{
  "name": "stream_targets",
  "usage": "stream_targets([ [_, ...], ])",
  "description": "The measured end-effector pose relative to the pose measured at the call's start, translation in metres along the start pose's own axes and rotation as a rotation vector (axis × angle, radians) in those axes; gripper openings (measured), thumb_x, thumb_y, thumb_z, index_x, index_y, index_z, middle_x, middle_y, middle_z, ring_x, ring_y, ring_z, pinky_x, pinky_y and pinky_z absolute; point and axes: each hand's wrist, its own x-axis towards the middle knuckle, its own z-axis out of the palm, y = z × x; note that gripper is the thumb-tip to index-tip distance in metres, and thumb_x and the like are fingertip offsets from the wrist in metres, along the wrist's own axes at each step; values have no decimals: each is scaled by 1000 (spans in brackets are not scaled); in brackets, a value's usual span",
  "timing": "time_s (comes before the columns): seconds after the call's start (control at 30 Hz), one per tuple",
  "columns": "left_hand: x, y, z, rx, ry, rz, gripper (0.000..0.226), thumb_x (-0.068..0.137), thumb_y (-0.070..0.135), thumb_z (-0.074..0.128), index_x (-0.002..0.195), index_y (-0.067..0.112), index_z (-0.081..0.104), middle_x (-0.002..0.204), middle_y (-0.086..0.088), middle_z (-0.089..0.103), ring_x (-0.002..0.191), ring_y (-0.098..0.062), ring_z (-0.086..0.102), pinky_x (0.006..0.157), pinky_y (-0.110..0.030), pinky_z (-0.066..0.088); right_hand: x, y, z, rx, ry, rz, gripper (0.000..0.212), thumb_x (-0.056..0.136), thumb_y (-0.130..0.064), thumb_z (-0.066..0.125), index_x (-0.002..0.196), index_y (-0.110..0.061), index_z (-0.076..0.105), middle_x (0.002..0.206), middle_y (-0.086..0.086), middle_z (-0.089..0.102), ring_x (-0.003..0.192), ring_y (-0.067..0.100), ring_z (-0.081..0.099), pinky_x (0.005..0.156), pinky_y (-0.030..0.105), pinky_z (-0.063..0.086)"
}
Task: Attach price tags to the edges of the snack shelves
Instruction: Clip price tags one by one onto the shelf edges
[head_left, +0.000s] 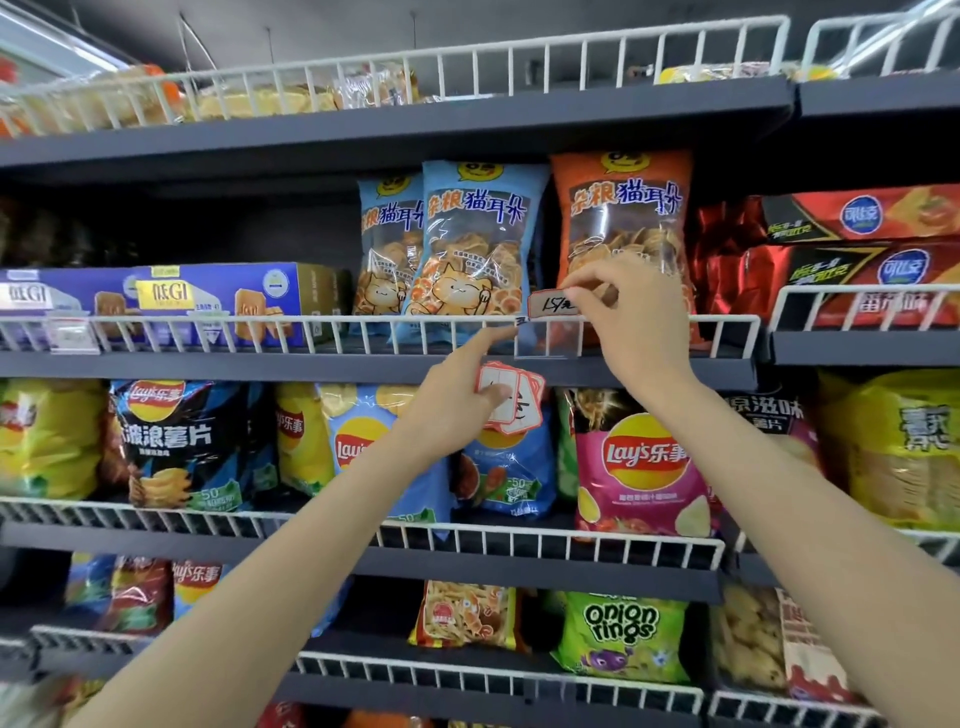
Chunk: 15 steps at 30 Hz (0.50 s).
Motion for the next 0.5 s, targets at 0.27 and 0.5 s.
stream_targets([
  [0.27, 6, -5, 0, -13, -15, -3, 54, 92, 8, 52, 137, 34, 37, 66, 2, 46, 51, -16, 40, 55, -27, 38, -2, -3, -1, -130, -101, -34, 17, 91, -19, 56, 93, -21, 72, 90, -6, 62, 89, 15, 53, 67, 26, 35],
  [0.5, 7, -5, -1, -3, -28, -12, 53, 92, 10, 52, 137, 33, 36, 113, -21, 61, 55, -13, 46, 58, -24, 41, -13, 5, 3, -355, -138, -173, 21, 92, -10, 53, 108, -20, 63, 99, 2, 64, 100, 22, 50, 62, 34, 42],
])
